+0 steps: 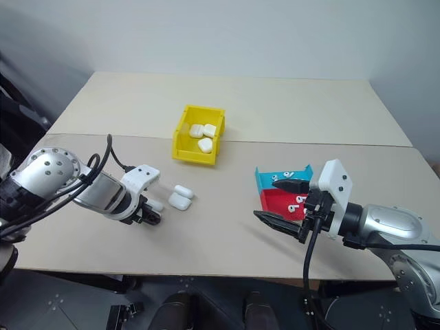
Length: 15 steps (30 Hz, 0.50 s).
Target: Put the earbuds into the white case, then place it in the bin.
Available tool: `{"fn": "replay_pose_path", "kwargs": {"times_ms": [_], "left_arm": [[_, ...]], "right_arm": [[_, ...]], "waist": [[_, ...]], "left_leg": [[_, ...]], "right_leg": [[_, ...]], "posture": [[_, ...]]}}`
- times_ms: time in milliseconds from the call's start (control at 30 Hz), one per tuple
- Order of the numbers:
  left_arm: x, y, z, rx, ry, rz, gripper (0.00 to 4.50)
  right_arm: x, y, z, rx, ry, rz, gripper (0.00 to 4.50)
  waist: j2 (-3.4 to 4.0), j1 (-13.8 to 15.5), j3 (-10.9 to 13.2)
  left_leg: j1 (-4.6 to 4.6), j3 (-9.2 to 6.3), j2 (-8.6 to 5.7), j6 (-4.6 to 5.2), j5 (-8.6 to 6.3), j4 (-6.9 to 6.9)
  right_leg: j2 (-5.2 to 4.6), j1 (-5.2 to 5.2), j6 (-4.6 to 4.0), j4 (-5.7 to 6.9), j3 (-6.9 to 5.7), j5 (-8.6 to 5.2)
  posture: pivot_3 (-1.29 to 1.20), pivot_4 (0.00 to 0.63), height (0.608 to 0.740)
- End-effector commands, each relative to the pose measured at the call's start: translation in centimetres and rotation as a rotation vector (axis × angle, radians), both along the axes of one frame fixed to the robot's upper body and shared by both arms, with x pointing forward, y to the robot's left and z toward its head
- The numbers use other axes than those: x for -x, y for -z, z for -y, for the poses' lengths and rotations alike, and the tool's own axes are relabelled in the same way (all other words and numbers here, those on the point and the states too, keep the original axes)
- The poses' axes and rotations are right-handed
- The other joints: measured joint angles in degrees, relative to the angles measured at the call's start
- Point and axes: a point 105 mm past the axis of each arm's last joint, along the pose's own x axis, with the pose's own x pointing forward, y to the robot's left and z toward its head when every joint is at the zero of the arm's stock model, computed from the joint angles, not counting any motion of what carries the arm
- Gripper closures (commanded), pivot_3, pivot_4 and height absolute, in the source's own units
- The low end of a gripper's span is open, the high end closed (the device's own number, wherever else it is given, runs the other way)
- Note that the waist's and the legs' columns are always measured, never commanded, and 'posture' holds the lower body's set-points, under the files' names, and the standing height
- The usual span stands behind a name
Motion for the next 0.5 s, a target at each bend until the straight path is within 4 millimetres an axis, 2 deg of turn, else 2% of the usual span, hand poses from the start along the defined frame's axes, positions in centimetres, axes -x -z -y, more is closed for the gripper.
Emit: {"fn": "replay_pose_path", "kwargs": {"times_ms": [33, 100, 267, 367, 500], "left_arm": [[0.1, -0.9, -0.2, 0.032, -0.012, 0.05, 1.71], [0.4, -1.9, -0.7, 0.047, -0.005, 0.085, 1.71], [1.0, -6.3, -2.2, 0.074, -0.004, 0.282, 1.71], [0.0, -9.3, -2.3, 0.188, 0.005, 0.505, 1.71], [-1.4, -12.1, -1.1, 0.458, 0.065, 0.731, 1.71]], "right_arm": [[0.4, -0.9, -0.2, 0.001, -0.018, 0.058, 0.0], [0.3, -0.9, -0.2, 0.0, -0.019, 0.058, 0.0], [0.0, -1.1, 0.0, 0.0, -0.022, 0.062, 0.0], [-0.4, -1.3, 0.1, -0.003, -0.021, 0.069, 0.0], [-0.8, -1.9, 0.1, 0.004, -0.029, 0.095, 0.0]], "waist": [[0.0, -0.02, 0.0], [-0.01, -0.12, 0.0], [-0.03, -0.31, 0.02], [-0.01, -0.01, 0.01], [-0.01, 0.51, 0.0]], "left_leg": [[0.0, -0.01, 0.0, -0.01, 0.0, 0.0], [0.0, -0.01, 0.01, -0.07, 0.04, -0.01], [-0.03, 0.01, 0.03, -0.12, 0.07, -0.05], [0.03, 0.08, 0.02, -0.12, 0.07, -0.05], [0.05, 0.08, 0.02, -0.25, 0.14, -0.08]], "right_leg": [[0.0, 0.0, 0.0, 0.01, 0.0, 0.0], [0.01, -0.02, -0.01, 0.01, 0.0, 0.0], [0.02, -0.07, -0.01, -0.01, 0.0, 0.0], [0.0, -0.01, 0.0, -0.02, 0.01, 0.0], [0.01, 0.01, -0.04, -0.03, -0.06, 0.03]], "posture": [[0.0, 0.15, 0.74], [0.0, 0.15, 0.74], [0.0, 0.15, 0.74], [0.0, 0.15, 0.74], [0.0, 0.15, 0.74]]}}
